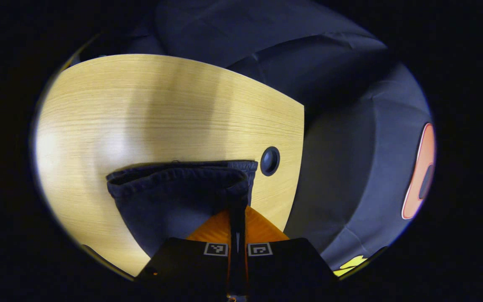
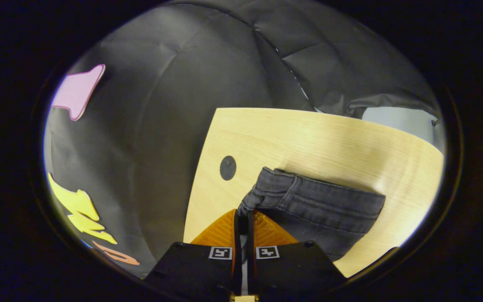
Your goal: Grasp the waist and the cuffs of the jeans and fold them to make the two legs overlap; first hold the waist and fold one-third of the jeans toward the cuffs, then hold the cuffs and fold the remaining one-third in the same direction to finish folding.
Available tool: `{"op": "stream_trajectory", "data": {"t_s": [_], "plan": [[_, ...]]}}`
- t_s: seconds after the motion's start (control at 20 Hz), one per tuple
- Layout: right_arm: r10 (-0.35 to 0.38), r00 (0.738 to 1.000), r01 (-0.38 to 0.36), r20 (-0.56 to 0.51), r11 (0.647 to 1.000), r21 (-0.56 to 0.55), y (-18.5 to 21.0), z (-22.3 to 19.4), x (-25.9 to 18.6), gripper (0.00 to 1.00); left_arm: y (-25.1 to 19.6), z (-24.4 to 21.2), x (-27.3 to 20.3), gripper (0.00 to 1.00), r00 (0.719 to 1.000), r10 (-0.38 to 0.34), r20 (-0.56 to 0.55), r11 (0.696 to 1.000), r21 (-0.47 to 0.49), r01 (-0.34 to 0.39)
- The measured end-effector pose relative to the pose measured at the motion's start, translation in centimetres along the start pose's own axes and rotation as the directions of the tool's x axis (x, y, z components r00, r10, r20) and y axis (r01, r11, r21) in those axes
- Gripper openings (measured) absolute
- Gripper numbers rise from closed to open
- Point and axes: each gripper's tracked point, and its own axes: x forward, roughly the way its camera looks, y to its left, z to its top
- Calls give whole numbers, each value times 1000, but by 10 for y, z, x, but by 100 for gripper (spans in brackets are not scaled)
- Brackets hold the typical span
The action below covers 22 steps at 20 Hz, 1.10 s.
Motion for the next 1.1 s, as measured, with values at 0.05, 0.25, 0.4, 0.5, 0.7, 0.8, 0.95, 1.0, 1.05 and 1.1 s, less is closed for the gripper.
{"op": "stream_trajectory", "data": {"t_s": [0.05, 0.25, 0.4, 0.5, 0.7, 0.8, 0.95, 1.0, 1.05, 1.1], "plan": [[-7, 1000, 7, 5, 1000, -4, -1, -1, 4, 6, 2, 0, 5, 3, 1000, 8, 6, 1000, 8, -8], [-6, 1000, 6, -4, 1000, -18, 1, -6, 16, 7, -5, 1, 14, 5, 998, -4, 60, 997, 79, -1], [15, 999, -16, -37, 1000, -14, 12, -21, 21, 68, -40, -2, -8, 72, 987, -119, 109, 973, 210, 94], [21, 999, -24, -40, 998, -64, 18, -28, 12, 97, -49, -7, -30, 99, 983, -149, 108, 959, 257, 117], [67, 998, -63, 17, 981, -185, 19, -20, -34, 98, -69, -13, -84, 99, 951, -269, 151, 878, 444, 178], [42, 997, -26, 69, 976, -218, -2, -7, -56, 98, -90, -31, -130, 100, 912, -384, 142, 791, 560, 246], [-18, 990, 44, 137, 981, -191, -46, 13, -84, 98, -93, -57, -178, 99, 878, -461, 133, 642, 732, 226], [-46, 988, 72, 149, 982, -173, -63, 17, -90, 98, -92, -66, -191, 99, 869, -480, 121, 596, 771, 222], [-68, 985, 93, 158, 983, -156, -76, 19, -93, 98, -93, -72, -204, 99, 859, -497, 124, 552, 809, 203], [-89, 983, 111, 160, 984, -138, -89, 21, -96, 98, -94, -78, -218, 99, 842, -523, 132, 498, 849, 176]]}}
